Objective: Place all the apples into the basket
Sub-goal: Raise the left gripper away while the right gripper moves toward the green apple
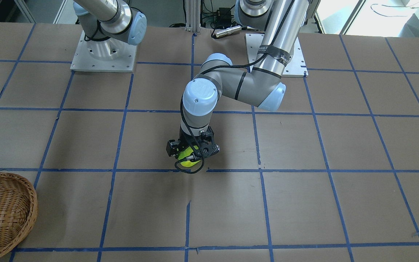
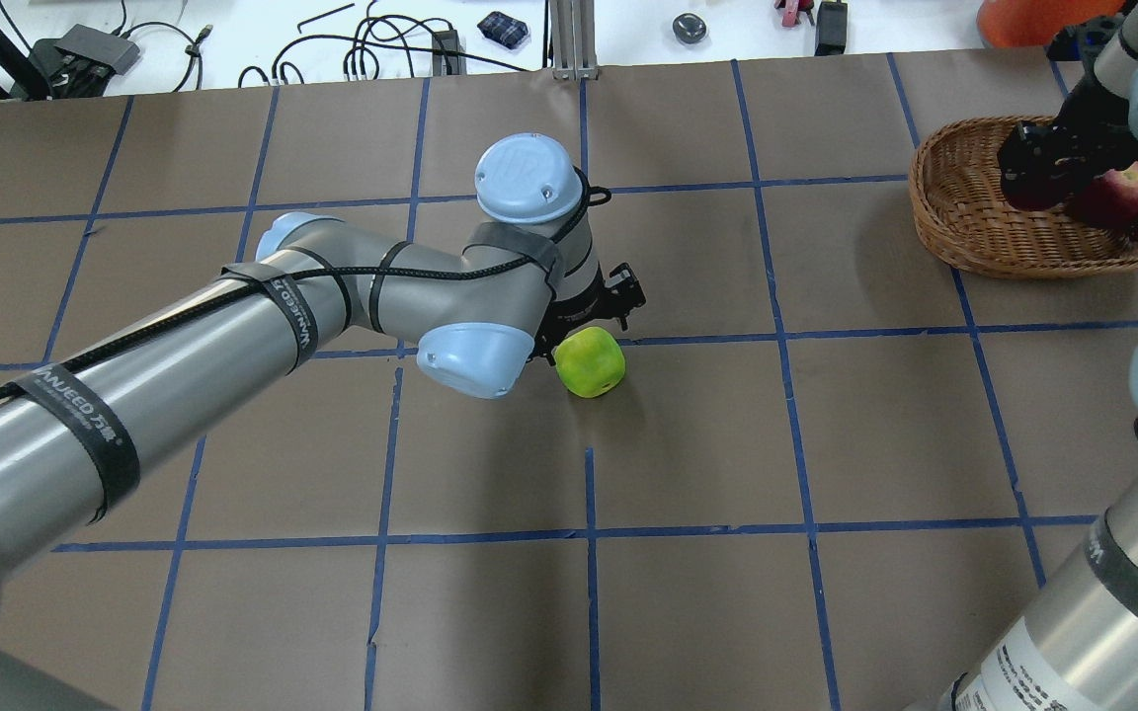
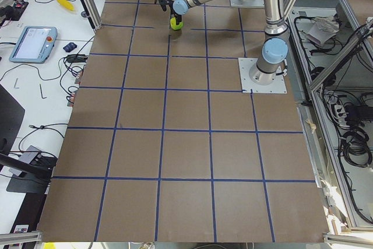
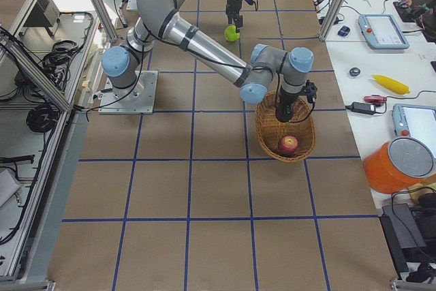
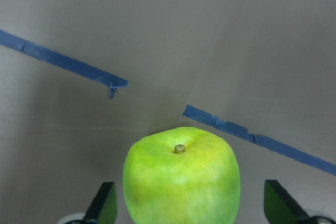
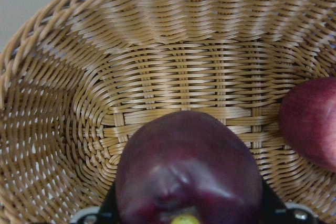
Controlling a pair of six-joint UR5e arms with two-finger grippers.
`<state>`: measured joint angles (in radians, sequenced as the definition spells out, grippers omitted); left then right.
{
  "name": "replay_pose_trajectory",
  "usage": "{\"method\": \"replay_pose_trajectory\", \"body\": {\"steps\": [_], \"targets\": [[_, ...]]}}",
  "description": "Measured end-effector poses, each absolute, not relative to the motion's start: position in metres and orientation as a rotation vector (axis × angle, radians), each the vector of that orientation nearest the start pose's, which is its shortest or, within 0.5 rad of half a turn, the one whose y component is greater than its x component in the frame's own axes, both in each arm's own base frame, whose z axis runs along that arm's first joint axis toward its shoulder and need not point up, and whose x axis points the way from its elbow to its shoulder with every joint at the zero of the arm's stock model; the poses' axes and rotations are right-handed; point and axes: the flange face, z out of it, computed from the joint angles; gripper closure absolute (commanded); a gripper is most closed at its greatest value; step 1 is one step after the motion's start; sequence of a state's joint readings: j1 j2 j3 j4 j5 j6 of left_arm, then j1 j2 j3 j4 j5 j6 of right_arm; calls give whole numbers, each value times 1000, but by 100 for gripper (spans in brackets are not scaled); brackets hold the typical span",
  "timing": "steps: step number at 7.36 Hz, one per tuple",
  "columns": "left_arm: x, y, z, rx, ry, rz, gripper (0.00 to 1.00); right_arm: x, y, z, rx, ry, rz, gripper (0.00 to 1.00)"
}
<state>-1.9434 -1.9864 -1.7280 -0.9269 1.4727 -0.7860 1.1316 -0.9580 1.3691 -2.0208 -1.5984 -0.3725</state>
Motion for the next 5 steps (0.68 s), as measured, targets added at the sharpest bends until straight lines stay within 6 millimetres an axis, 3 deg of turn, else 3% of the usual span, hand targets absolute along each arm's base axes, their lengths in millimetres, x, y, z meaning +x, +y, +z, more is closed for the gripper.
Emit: {"method": "replay_pose_trajectory", "body": {"steps": [2, 3, 5], "targets": [[-331, -506, 307, -636, 3199, -4, 0, -185, -695, 244, 99, 3182, -9, 0], [-311, -495, 340, -559, 3198, 25, 0, -188, -694, 240, 100, 3195, 10, 0], [-256, -460, 410, -277, 3199, 132, 0, -205, -688, 236, 108, 3233, 61, 0]]}}
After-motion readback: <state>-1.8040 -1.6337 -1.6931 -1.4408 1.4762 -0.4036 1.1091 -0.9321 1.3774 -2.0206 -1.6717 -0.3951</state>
